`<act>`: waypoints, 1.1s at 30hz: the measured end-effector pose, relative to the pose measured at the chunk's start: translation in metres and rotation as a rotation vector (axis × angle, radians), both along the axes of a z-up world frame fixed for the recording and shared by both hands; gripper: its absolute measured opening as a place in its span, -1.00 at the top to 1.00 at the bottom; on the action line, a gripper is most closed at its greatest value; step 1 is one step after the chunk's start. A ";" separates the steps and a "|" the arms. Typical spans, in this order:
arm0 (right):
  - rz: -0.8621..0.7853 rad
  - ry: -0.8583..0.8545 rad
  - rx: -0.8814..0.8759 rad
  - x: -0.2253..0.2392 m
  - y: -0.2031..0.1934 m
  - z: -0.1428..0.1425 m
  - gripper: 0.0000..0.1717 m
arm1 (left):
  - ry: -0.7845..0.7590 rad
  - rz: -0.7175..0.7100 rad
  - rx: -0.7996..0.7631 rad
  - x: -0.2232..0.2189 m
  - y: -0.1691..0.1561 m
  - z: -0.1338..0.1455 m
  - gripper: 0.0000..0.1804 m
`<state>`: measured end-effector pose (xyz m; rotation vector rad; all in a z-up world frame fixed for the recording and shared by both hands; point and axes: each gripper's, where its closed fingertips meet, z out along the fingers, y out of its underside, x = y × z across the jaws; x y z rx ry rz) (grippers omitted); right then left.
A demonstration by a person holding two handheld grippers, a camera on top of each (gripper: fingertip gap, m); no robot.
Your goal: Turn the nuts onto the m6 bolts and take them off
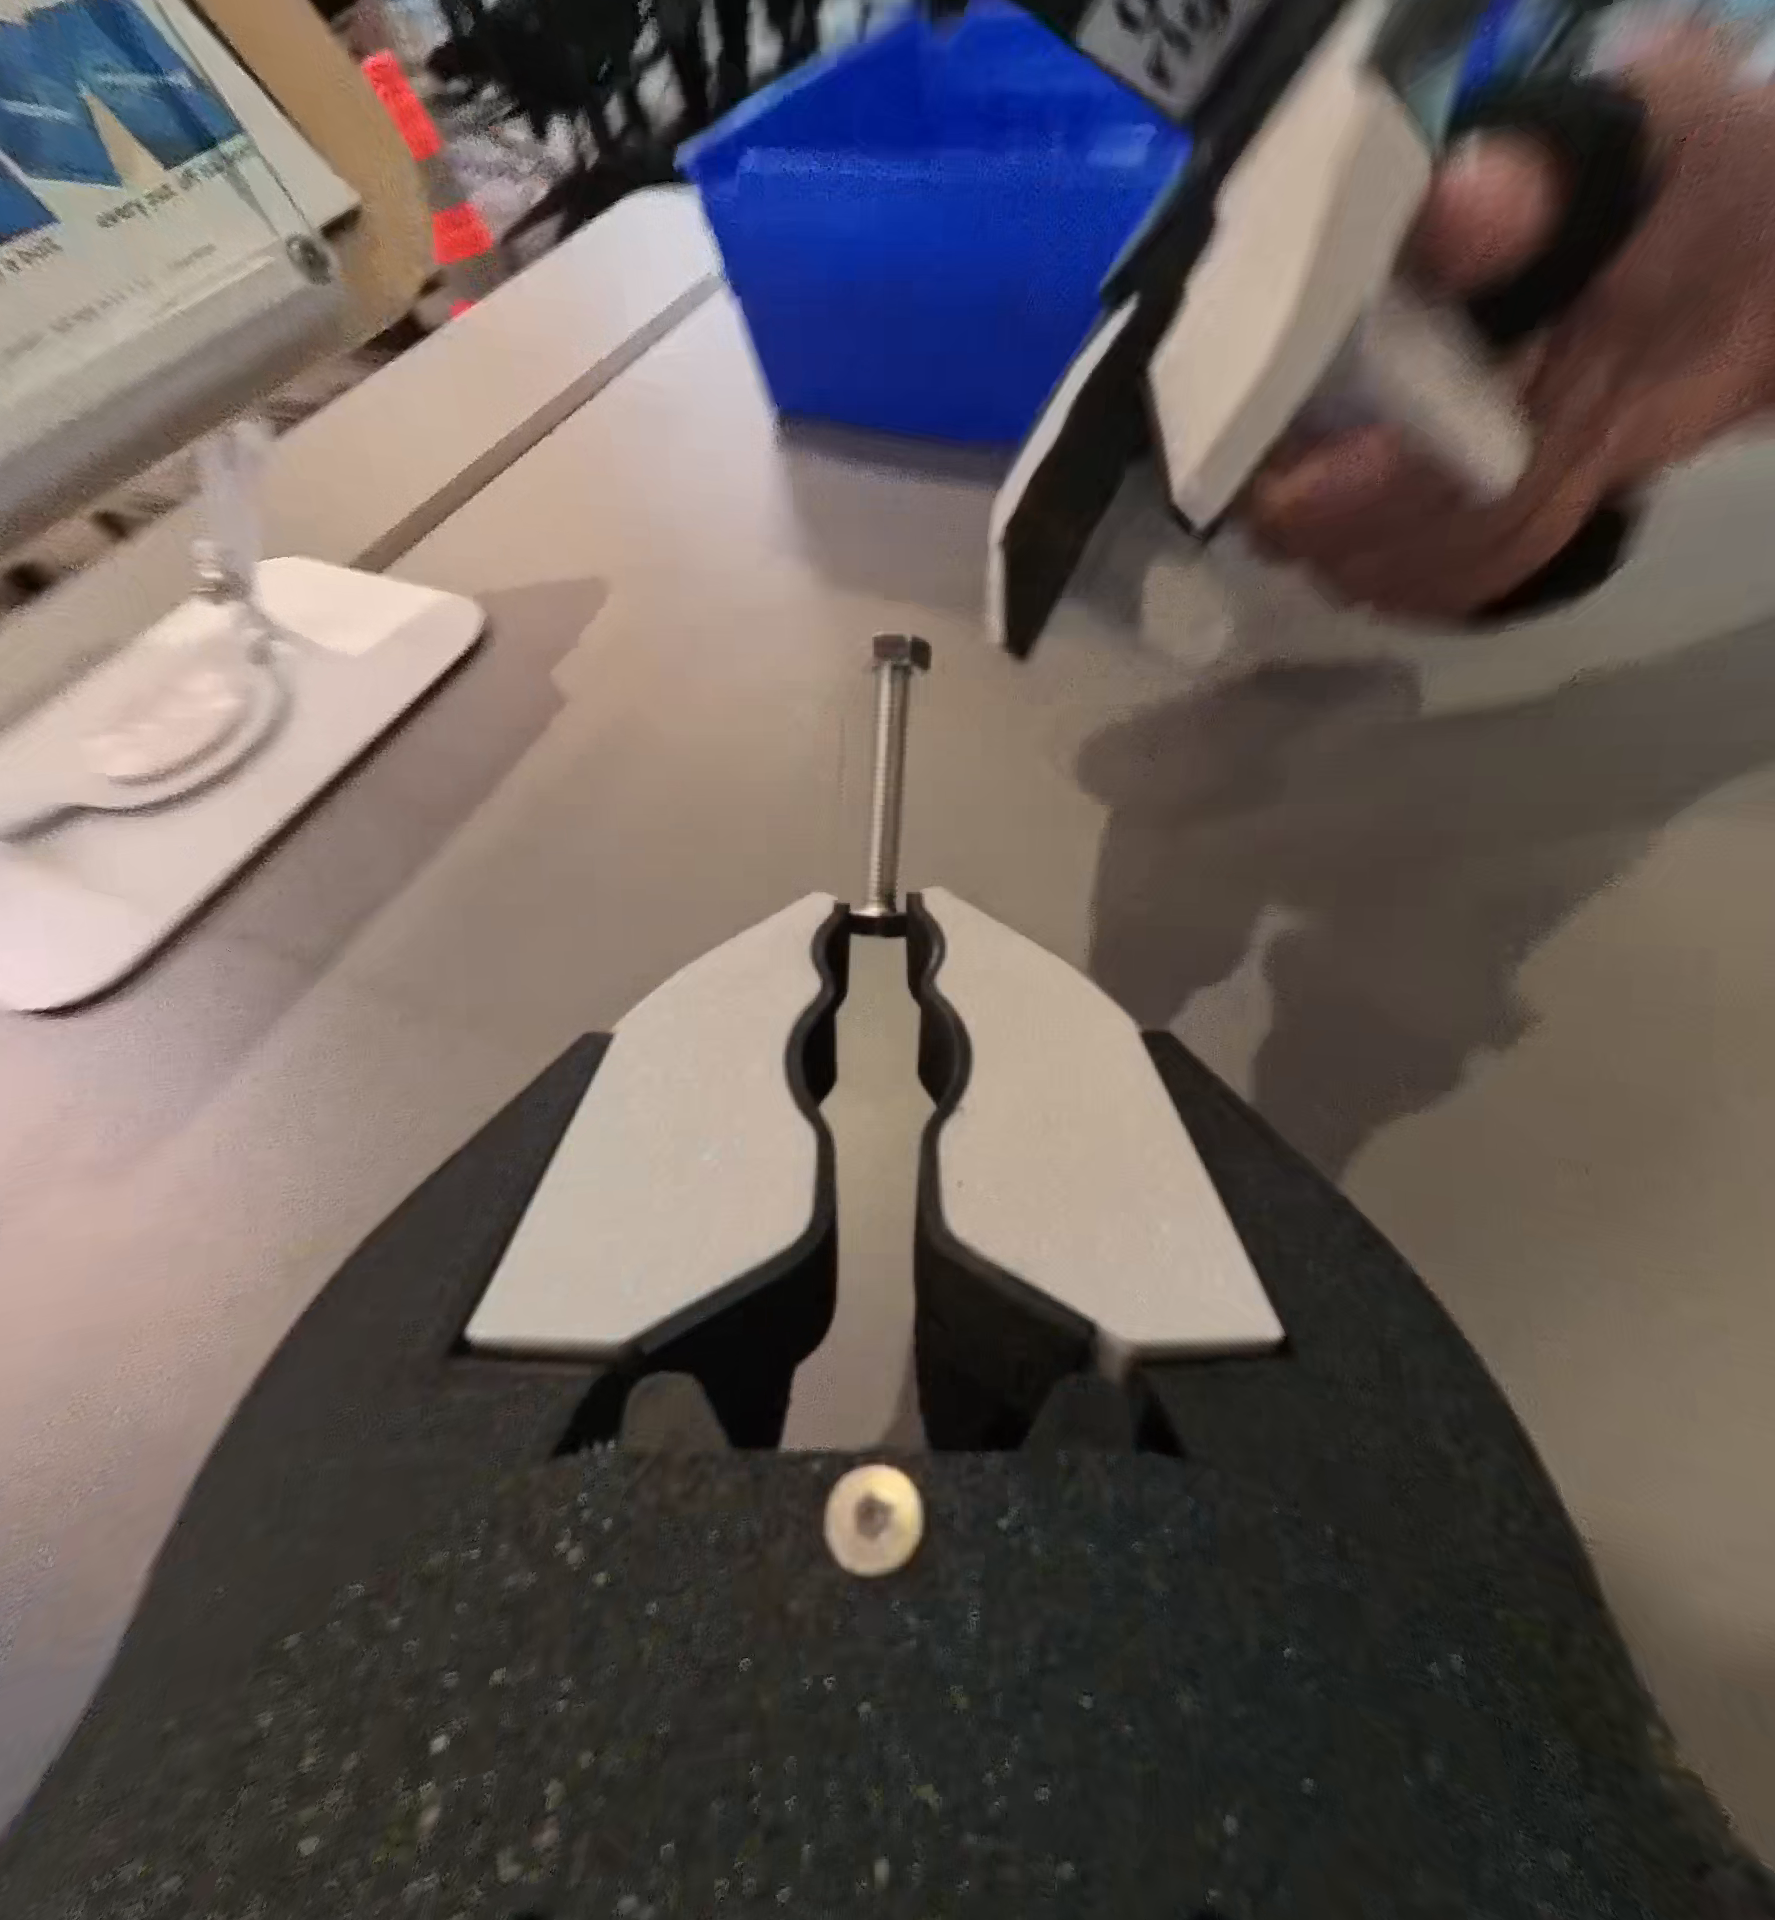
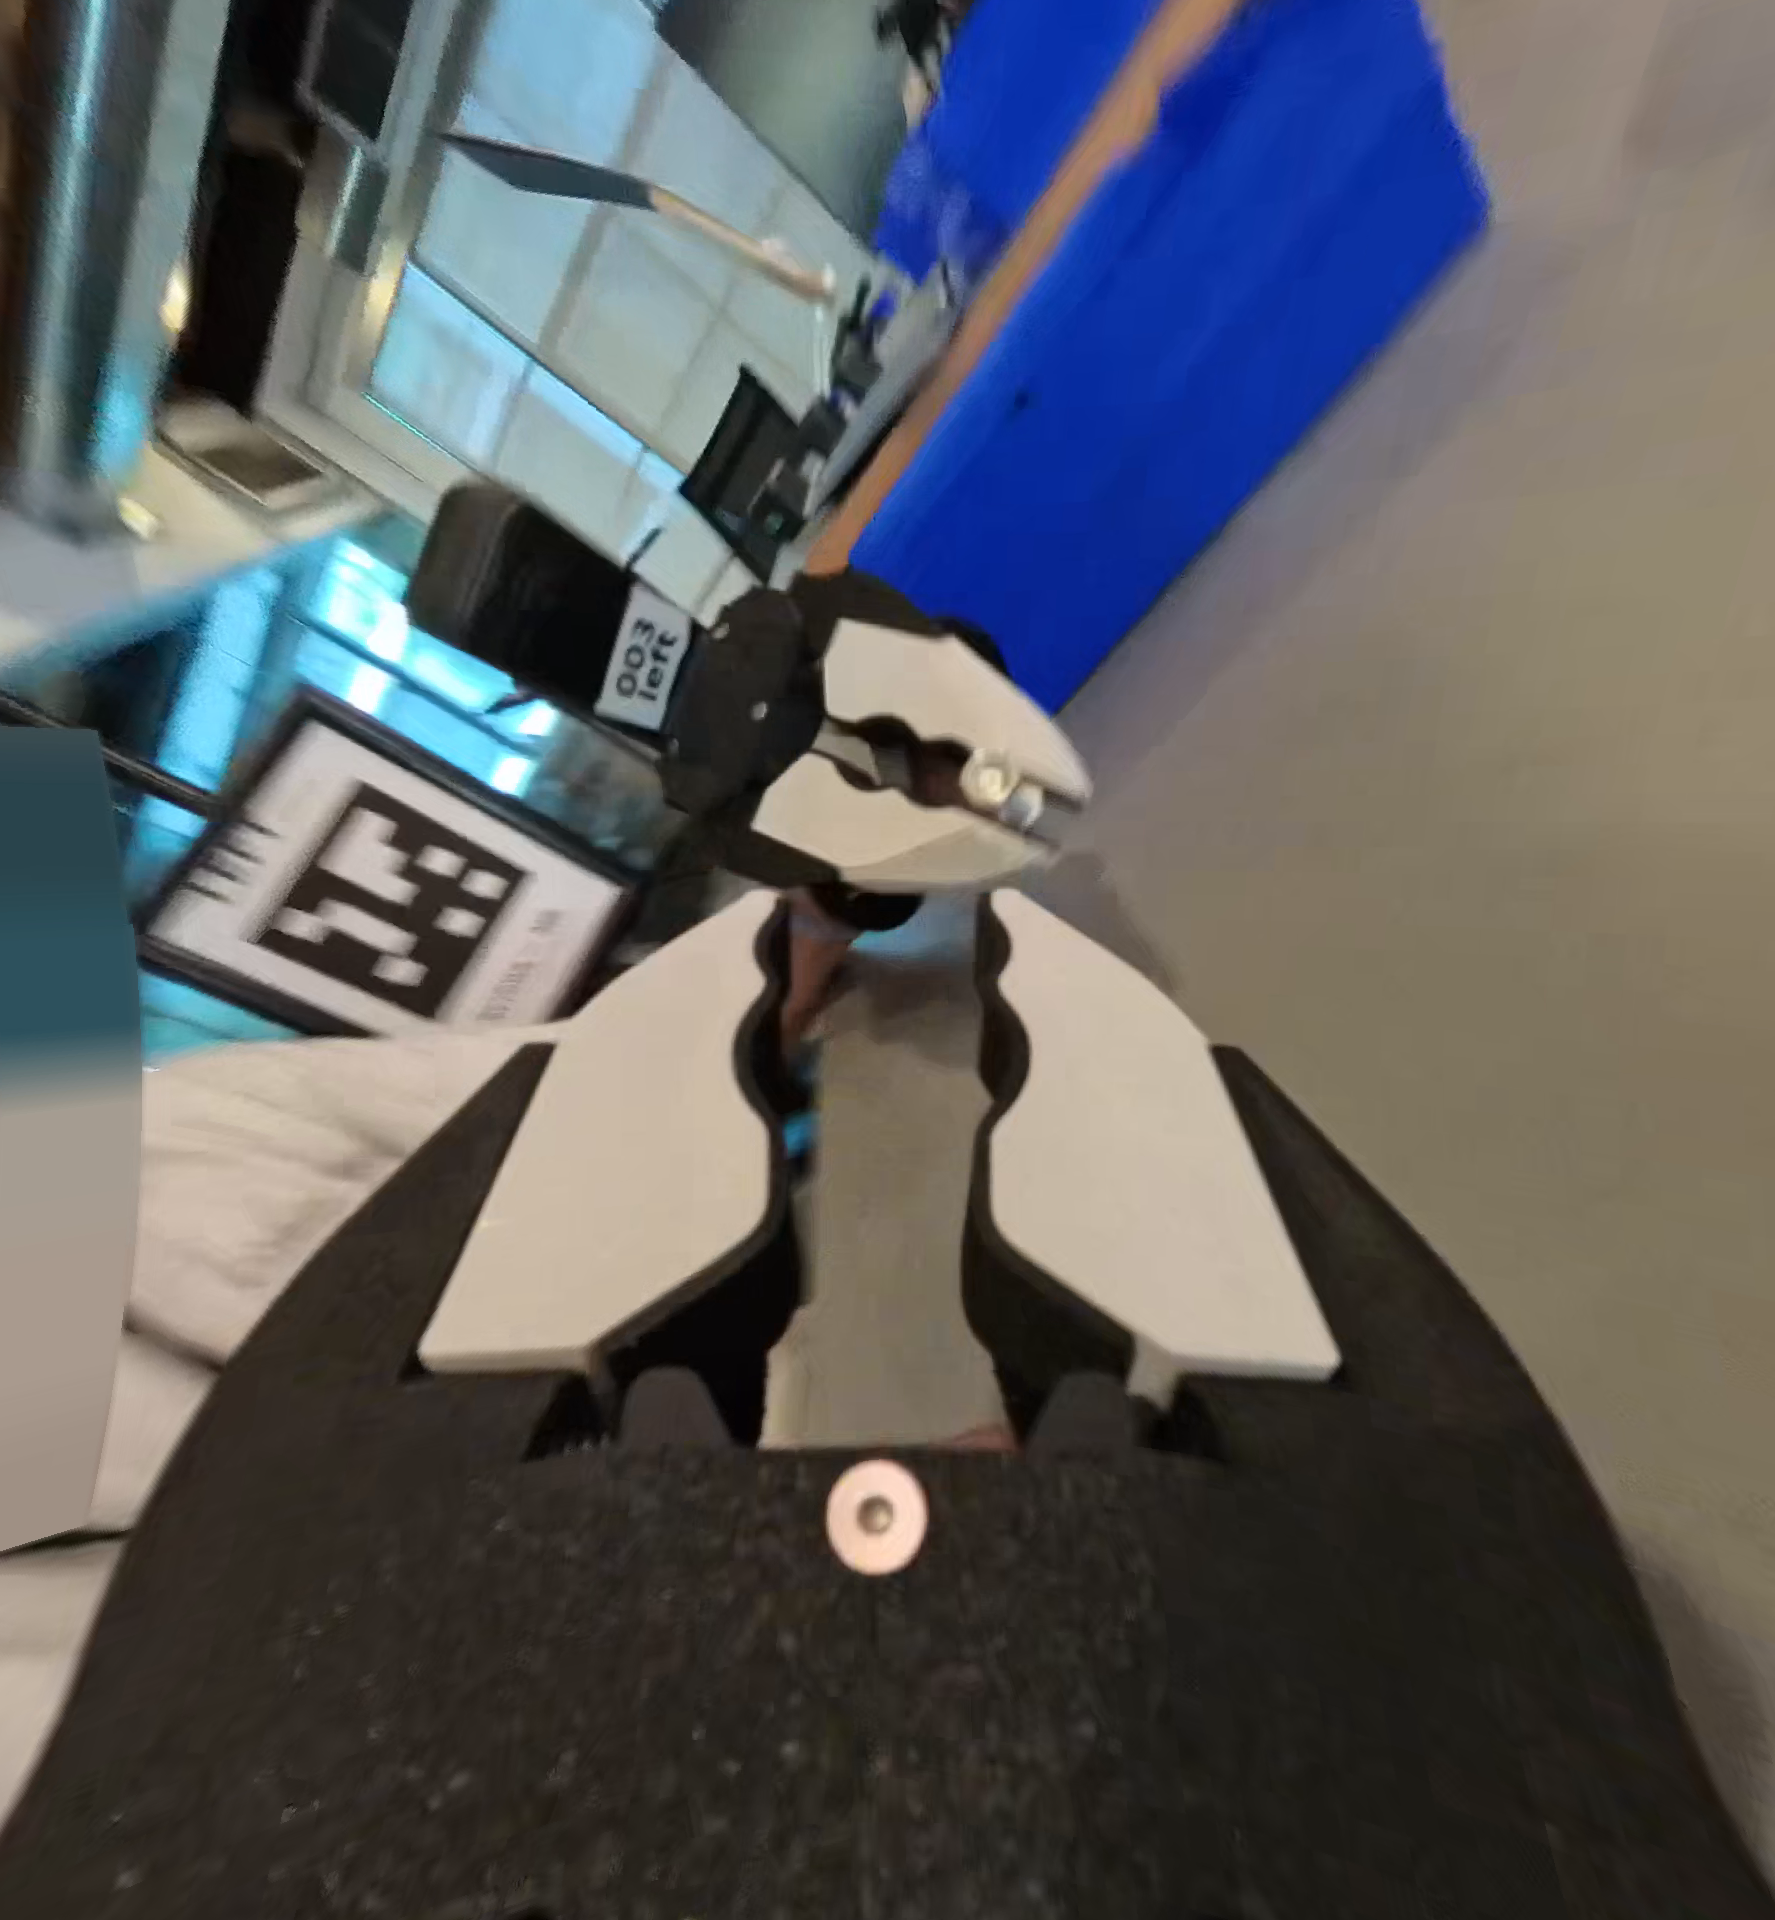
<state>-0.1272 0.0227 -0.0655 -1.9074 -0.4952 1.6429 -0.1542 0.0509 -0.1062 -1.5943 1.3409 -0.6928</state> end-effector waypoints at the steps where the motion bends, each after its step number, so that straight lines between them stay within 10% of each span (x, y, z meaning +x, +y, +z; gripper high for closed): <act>1: -0.062 -0.028 0.157 0.002 0.002 0.007 0.54 | -0.070 -0.029 -0.083 0.002 -0.006 0.007 0.89; 7: -0.423 0.089 0.585 0.002 -0.004 0.043 0.20 | -0.344 -0.207 -0.412 0.015 -0.040 0.038 0.89; 33: -0.293 0.309 0.496 -0.023 -0.023 0.055 0.16 | -0.460 -0.352 -0.562 0.014 -0.057 0.051 0.89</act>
